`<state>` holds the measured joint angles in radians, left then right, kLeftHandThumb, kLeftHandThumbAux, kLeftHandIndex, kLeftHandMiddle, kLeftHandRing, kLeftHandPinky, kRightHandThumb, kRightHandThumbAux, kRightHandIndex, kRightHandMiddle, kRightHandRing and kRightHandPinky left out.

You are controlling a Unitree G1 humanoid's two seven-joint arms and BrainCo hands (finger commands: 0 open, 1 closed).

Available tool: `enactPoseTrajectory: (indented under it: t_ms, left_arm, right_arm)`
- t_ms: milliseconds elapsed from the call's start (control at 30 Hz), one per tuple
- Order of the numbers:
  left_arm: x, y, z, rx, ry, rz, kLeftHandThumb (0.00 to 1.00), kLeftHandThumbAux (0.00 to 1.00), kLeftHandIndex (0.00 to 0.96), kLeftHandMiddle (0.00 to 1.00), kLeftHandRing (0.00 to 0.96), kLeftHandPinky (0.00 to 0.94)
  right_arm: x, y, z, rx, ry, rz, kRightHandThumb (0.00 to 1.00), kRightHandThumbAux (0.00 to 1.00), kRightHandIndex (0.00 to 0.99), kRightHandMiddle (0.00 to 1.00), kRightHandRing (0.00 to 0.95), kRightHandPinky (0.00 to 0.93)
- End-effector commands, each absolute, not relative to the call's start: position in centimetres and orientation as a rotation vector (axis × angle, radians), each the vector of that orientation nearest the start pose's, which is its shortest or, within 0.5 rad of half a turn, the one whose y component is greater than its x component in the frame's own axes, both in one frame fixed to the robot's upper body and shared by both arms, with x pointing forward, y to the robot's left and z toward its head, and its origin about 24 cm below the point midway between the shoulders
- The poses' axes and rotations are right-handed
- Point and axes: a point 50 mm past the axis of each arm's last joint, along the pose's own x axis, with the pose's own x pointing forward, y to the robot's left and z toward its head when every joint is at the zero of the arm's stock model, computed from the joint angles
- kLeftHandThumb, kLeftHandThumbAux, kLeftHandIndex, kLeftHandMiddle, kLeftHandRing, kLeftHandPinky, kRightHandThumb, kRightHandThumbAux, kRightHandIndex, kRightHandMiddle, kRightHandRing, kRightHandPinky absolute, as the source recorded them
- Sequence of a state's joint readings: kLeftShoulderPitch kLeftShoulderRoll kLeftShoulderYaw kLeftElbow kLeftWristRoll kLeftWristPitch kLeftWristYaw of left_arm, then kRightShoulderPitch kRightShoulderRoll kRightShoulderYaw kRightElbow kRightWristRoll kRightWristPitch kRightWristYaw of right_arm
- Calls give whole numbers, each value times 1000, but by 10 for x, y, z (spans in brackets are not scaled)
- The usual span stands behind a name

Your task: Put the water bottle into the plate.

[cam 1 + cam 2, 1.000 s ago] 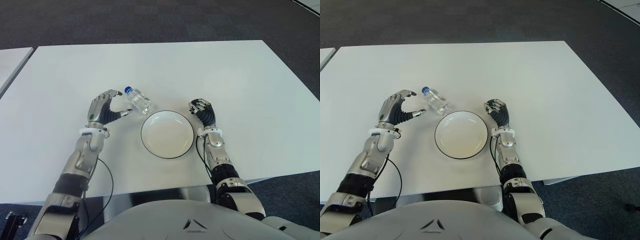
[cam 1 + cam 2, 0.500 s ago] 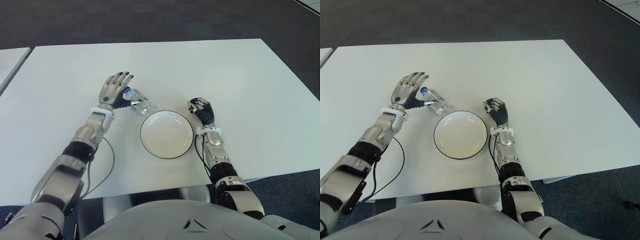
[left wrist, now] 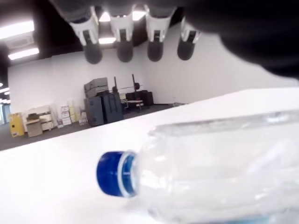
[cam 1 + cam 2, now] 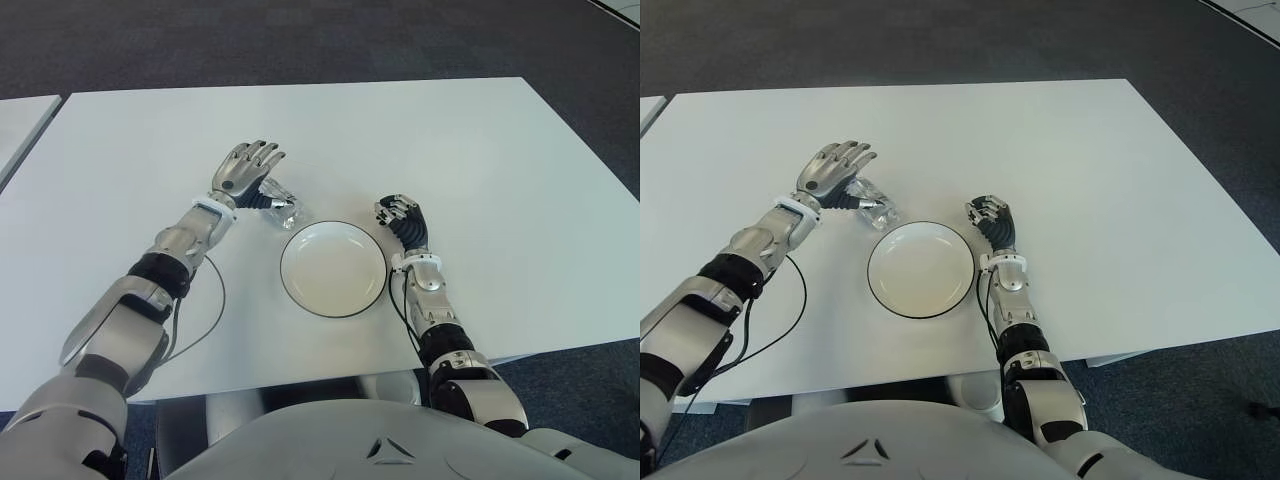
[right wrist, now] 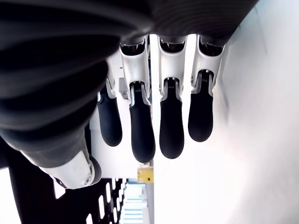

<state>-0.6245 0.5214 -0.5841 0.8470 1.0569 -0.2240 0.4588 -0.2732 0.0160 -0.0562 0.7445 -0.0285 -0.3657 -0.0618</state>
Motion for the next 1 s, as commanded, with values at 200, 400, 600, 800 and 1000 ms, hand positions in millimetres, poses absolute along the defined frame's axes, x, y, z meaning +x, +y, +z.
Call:
enactPoseTrajectory:
  t_ms: [200,400,600,800,1000]
  left_arm:
    - [342,189,29,2012,-418,-496,584,232,0,0,0,0]
    - [342,189,24,2057,-451,-550,580,224,0,0,0,0]
    - [342,189,20,2105,-450,-651,582,247,0,0,0,0]
    - [333,200,7,2167,-406,-769,602,288,0,0,0,0]
    - [327,213,3,2256,-429,-855,604,314,0,0,0,0]
  right_arm:
    - [262,-140,-54,-1,284,-38,701,730,429,556,543,530]
    - [261,-141,-54,-1,286,-40,701,730,429,557,542,525]
    - [259,-141,-54,-1,283,-45,702,729,429,557,541,525]
    - [257,-142,-53,-2,272,-47,702,730,429,557,545,534]
    - [255,-144,-53,-4,269,-50,702,730,429,558,550,538]
